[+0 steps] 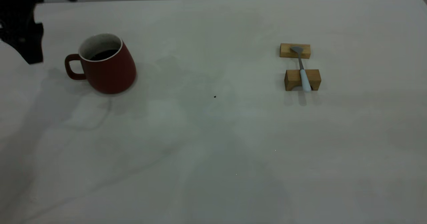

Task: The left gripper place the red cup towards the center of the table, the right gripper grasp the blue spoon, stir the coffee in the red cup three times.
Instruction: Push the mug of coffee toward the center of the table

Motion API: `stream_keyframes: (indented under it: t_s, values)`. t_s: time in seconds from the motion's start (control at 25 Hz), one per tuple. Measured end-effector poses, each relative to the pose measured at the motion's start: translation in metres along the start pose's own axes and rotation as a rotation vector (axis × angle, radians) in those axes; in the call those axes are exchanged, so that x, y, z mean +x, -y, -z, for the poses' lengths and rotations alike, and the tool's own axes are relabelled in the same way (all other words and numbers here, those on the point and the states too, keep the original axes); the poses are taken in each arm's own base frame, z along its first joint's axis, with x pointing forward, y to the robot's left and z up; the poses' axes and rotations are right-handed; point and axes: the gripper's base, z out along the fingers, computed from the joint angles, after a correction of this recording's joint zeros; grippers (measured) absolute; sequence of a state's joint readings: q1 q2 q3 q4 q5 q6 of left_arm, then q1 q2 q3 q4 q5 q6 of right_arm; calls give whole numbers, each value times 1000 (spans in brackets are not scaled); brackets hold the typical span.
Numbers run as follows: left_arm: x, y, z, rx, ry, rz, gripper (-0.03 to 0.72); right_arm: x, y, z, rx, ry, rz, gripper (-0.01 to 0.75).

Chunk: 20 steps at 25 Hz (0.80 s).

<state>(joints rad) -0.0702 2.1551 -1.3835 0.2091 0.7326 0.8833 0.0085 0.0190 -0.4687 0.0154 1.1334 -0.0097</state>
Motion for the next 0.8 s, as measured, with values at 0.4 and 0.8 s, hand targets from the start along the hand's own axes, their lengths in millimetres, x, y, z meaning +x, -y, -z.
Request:
stream_keyframes:
  t_s: [0.4, 0.8]
  values:
    - [-18, -5, -35, -80, 74, -114, 636, 0, 0, 0, -1, 0, 0, 511]
    - [-26, -6, -59, -116, 113, -141, 555, 0, 0, 0, -2, 0, -1, 511]
